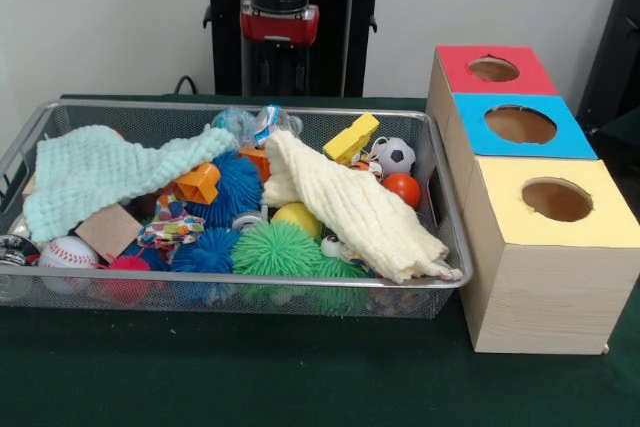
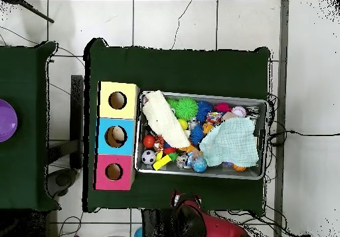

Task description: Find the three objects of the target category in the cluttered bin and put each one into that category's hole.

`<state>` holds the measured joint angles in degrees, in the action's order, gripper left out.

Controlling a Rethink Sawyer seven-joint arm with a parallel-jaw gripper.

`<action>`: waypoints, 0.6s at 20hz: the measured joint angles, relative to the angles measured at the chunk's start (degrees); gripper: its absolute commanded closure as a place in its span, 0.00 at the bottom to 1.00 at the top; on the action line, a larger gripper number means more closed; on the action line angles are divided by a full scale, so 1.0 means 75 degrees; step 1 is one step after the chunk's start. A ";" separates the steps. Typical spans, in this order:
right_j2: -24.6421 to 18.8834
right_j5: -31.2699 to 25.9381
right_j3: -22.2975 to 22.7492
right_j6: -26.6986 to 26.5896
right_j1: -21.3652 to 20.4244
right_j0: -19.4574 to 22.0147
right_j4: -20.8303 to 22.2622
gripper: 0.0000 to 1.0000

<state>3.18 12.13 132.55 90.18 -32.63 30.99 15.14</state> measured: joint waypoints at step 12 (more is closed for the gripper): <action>-0.0237 -0.0210 -0.0001 0.0000 -0.0332 0.0236 -0.0041 0.00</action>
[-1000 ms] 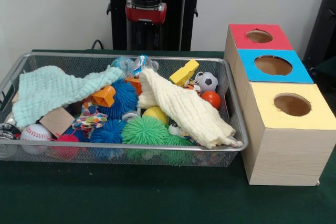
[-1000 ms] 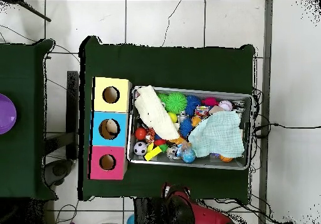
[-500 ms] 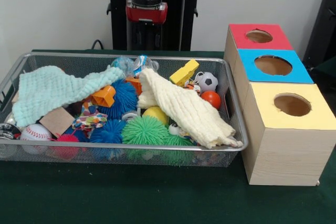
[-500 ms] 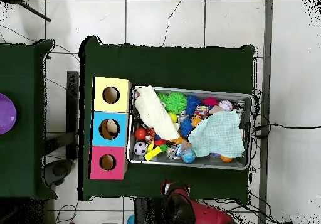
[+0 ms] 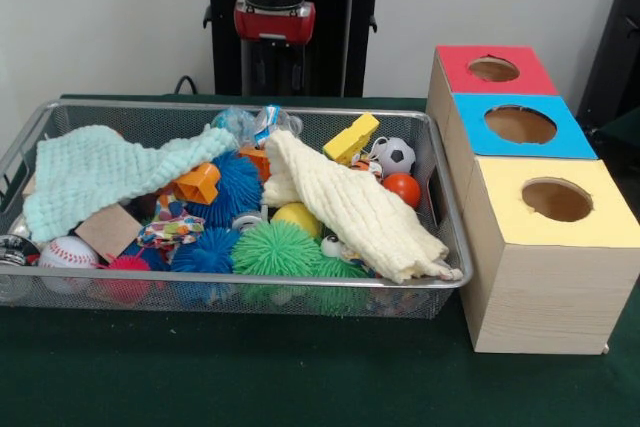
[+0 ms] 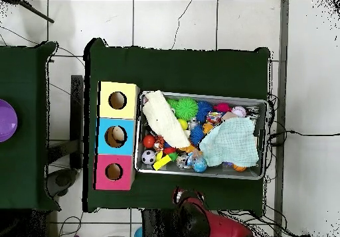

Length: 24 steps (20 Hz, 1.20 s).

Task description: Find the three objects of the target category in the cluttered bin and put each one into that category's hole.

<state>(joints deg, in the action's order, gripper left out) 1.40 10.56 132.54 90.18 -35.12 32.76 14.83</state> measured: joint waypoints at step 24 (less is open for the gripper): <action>-0.0028 -0.0425 -0.0722 0.0000 -0.0094 -0.0109 0.0005 0.00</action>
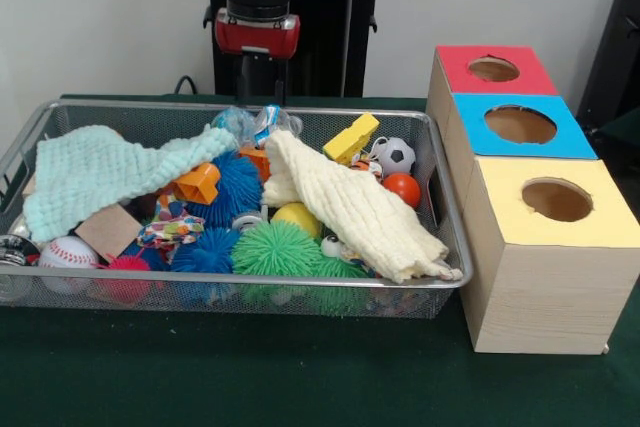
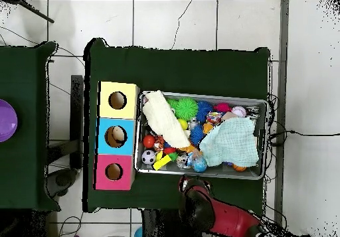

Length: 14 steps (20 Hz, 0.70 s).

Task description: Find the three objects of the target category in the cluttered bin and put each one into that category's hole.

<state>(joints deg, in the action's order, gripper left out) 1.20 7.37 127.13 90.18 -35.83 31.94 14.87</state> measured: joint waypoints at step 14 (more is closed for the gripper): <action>0.0302 0.0177 -0.0066 0.0000 0.0039 -0.0393 0.0001 0.00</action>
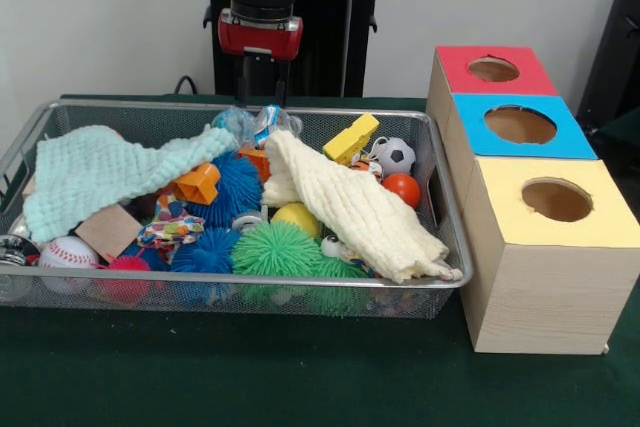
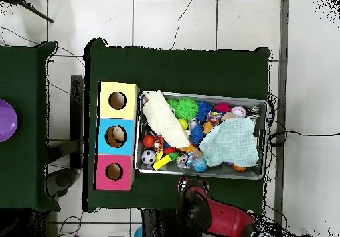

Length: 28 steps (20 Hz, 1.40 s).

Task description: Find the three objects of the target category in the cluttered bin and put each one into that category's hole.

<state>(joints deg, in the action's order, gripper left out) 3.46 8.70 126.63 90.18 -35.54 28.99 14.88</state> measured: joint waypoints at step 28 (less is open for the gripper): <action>0.0212 0.0754 -0.0155 0.0000 0.0620 -0.0111 0.0409 0.00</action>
<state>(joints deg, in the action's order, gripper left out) 5.05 14.35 125.47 90.18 -30.89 28.16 17.94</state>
